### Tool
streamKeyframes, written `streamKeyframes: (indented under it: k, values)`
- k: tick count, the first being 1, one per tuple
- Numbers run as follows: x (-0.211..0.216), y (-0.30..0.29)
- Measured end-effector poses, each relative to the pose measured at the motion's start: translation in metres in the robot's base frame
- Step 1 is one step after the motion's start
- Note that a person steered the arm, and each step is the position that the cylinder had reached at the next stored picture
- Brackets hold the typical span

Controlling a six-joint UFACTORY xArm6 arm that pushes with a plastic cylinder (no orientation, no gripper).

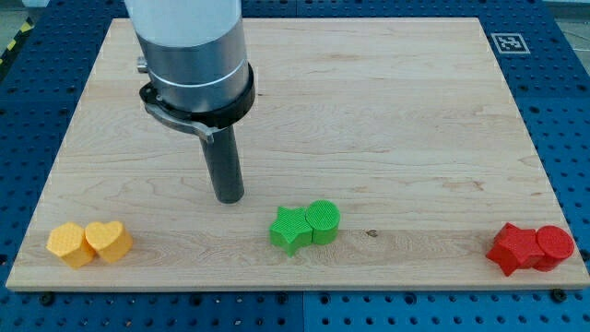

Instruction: Keep your hand at the left side of the green star

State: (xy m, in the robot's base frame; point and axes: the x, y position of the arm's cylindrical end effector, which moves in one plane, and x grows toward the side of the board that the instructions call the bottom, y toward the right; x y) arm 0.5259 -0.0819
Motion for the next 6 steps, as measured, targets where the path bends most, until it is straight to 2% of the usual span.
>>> streamKeyframes:
  k: [3, 6]
  values:
    - [0.016, -0.007]
    - [0.065, 0.001]
